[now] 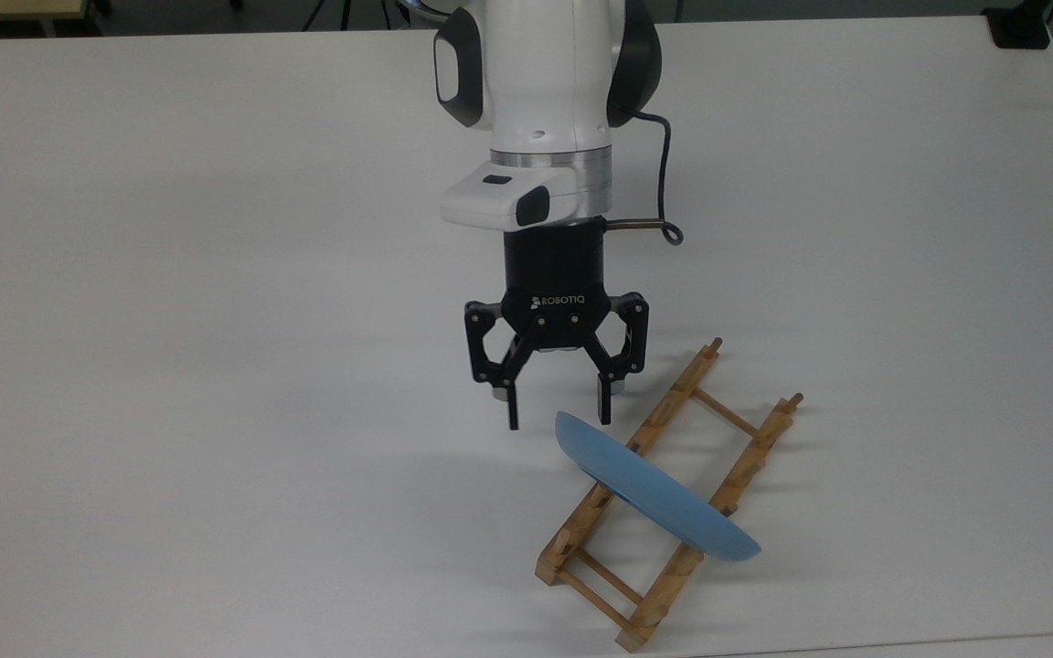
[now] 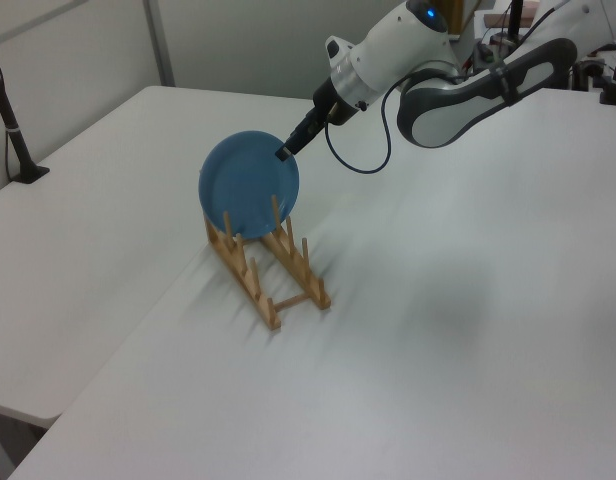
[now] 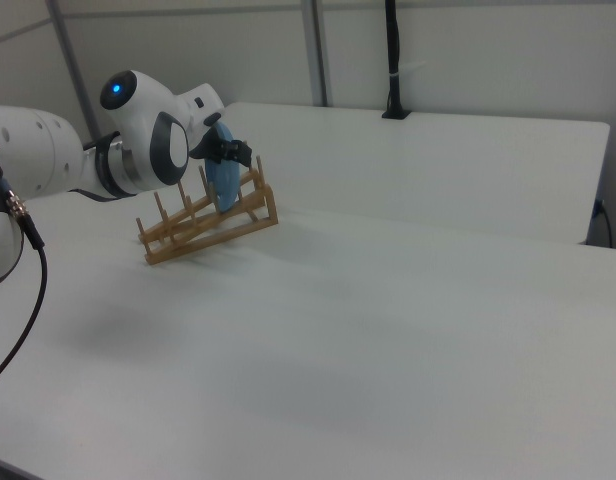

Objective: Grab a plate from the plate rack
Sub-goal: 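Close the gripper on the blue plate's rim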

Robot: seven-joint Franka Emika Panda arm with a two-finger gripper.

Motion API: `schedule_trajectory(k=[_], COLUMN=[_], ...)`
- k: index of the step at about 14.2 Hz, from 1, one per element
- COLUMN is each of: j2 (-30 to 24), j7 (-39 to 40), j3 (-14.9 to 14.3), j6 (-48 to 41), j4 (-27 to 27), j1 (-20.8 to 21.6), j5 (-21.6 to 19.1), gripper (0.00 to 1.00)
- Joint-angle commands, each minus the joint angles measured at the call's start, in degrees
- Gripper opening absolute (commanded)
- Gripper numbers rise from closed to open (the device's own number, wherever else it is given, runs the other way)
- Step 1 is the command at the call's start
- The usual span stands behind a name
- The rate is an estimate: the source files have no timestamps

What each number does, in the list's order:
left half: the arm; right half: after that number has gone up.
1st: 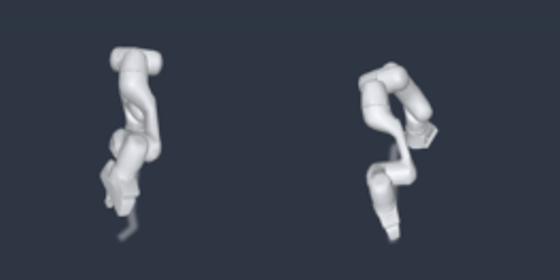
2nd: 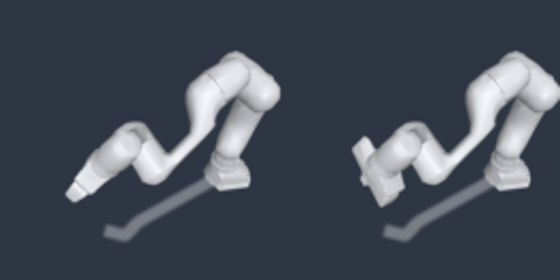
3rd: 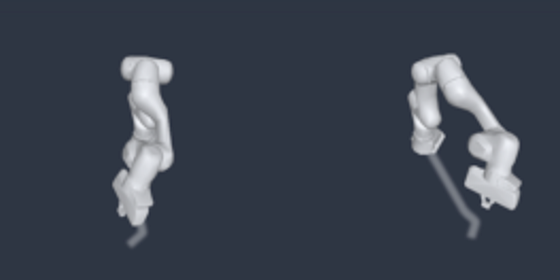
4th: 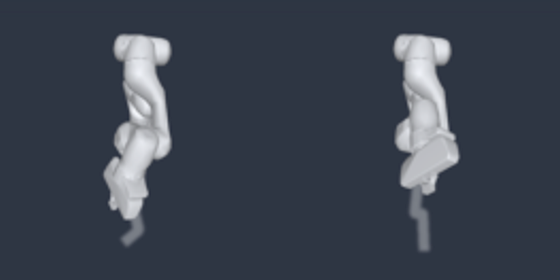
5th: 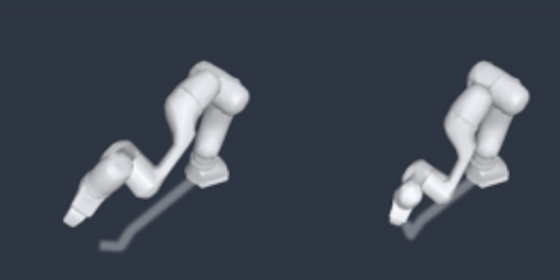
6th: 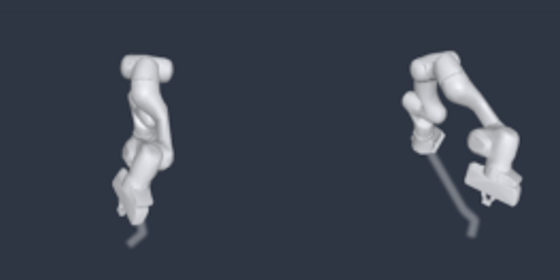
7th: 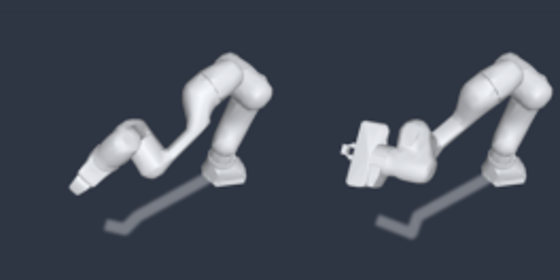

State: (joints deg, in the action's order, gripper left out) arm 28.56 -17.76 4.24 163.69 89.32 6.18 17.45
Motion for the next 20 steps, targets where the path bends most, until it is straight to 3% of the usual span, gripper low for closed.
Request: schedule_trajectory(k=[1, 4, 9, 11, 16, 20], j2=[0.3, 0.3, 0.7, 0.8, -0.5, -5.0], j7=[-2.3, -2.2, -2.3, -2.3, -2.3, -5.9], j3=[1.1, 1.1, 1.1, 1.1, 1.2, 1.3], j6=[0.8, 0.9, 0.9, 0.8, 0.8, 0.4], j4=[-0.6, -0.6, -0.5, -0.5, -0.5, 0.1], j1=[-0.6, -0.6, -0.6, -0.6, -0.6, -1.7], j5=[1.5, 2.4, 5.9, 7.0, 6.4, 5.4], gripper=[0.46, 0.11, 0.0, 0.0, 0.0, 0.0])
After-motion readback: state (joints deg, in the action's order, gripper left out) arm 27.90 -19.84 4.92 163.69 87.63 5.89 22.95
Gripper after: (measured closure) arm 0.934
